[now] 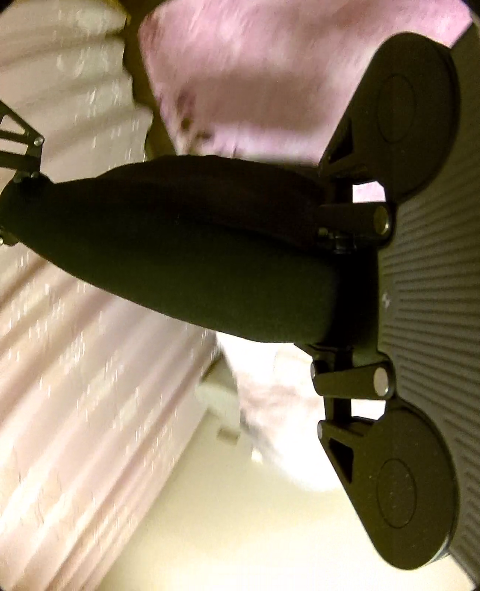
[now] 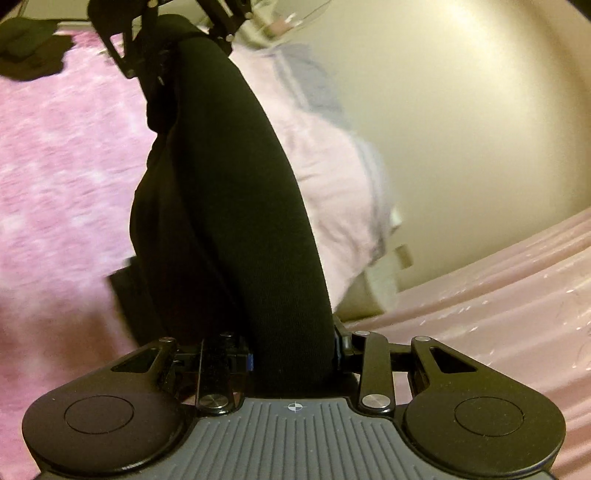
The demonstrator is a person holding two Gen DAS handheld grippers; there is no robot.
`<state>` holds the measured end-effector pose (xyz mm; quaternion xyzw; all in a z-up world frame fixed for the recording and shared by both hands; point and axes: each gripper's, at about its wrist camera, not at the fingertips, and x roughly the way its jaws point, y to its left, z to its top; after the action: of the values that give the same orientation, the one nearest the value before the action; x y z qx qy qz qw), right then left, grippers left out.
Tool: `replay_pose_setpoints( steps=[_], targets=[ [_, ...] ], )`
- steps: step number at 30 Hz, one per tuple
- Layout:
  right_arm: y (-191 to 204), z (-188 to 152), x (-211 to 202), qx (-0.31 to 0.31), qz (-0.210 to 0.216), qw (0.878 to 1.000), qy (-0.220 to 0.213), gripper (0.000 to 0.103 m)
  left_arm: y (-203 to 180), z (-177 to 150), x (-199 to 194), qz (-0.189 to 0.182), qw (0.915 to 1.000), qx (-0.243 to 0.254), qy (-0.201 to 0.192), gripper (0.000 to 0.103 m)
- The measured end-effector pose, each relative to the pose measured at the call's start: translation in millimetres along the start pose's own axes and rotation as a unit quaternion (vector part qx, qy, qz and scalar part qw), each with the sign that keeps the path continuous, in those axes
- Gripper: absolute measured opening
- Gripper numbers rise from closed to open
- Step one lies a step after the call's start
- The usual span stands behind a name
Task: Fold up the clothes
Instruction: 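Carry the held jacket with both tools toward the stack of folded clothes, then lower the jacket onto the striped clothes stack with both tools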
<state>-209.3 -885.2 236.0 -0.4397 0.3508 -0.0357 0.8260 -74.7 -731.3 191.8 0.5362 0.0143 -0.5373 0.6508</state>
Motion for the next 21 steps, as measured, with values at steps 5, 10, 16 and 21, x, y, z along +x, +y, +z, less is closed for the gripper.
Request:
replay_pose_setpoints(
  steps=[5,10,16,21],
  targets=[
    [-60,-19,69,-0.01,-0.018,0.999,-0.029,0.035,45,36,61,0.046,0.9984,-0.027,0.019,0.035],
    [-95,-35,141,-0.019,-0.018,0.999,-0.042,0.035,67,53,129,0.066,0.9955,-0.052,0.045,0.035],
    [-104,-43,195,-0.015,-0.048,0.997,-0.056,0.035,77,52,190,0.089,0.9924,-0.062,0.059,0.035],
    [-53,-66,208,-0.033,-0.122,0.988,-0.087,0.035,55,40,217,0.16,0.9858,-0.029,0.04,0.035]
  ],
)
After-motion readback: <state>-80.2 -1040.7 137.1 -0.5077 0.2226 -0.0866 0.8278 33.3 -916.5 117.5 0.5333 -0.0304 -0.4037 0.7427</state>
